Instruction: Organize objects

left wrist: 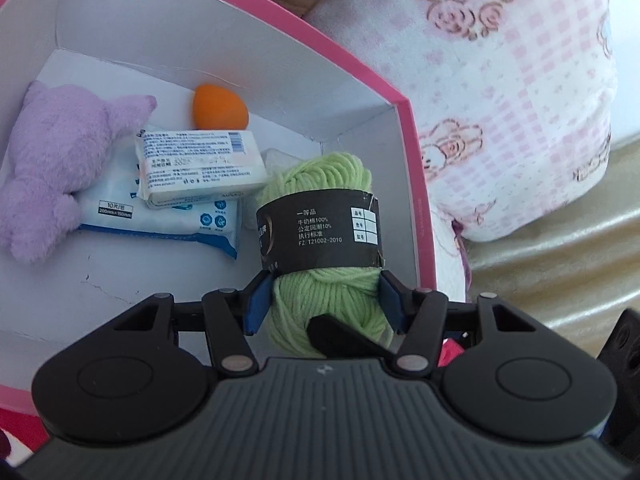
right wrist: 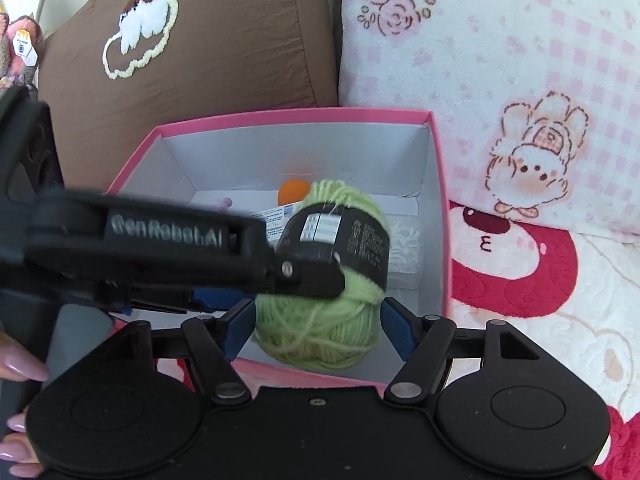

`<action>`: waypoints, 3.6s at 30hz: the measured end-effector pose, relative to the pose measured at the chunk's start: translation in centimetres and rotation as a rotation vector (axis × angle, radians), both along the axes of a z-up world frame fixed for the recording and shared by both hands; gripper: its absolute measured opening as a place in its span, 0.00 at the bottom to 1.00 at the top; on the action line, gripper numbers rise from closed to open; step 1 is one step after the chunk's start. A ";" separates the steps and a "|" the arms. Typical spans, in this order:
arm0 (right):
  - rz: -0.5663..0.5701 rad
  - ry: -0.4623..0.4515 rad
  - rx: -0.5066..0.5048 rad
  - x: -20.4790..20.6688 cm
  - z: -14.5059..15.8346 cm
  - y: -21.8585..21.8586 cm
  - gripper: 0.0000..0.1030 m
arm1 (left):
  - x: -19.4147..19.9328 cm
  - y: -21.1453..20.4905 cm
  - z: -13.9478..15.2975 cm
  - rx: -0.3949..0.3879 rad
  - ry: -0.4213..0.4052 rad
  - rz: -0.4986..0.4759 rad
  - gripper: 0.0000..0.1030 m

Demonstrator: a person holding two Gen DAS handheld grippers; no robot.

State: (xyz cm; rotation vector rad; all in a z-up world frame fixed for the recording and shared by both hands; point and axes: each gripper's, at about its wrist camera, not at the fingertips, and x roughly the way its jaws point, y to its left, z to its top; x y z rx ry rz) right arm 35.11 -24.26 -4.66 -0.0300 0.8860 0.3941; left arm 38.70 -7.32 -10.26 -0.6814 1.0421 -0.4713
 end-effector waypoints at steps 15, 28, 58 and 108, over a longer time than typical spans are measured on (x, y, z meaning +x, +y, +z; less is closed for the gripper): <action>-0.003 -0.005 -0.029 0.2 -0.5 -0.9 0.48 | -0.7 -0.5 0.6 0.072 -0.053 0.016 0.54; -0.001 -0.012 -0.031 0.2 -0.9 -1.2 0.31 | 0.0 -1.4 -0.9 0.066 -0.038 0.026 0.34; -0.027 -0.188 0.025 -9.9 9.3 -1.6 0.42 | -12.1 5.9 11.8 0.382 -0.140 0.091 0.37; -0.127 -0.176 -0.032 -19.8 11.1 -1.2 0.92 | -25.4 6.4 15.3 0.539 -0.232 0.102 0.96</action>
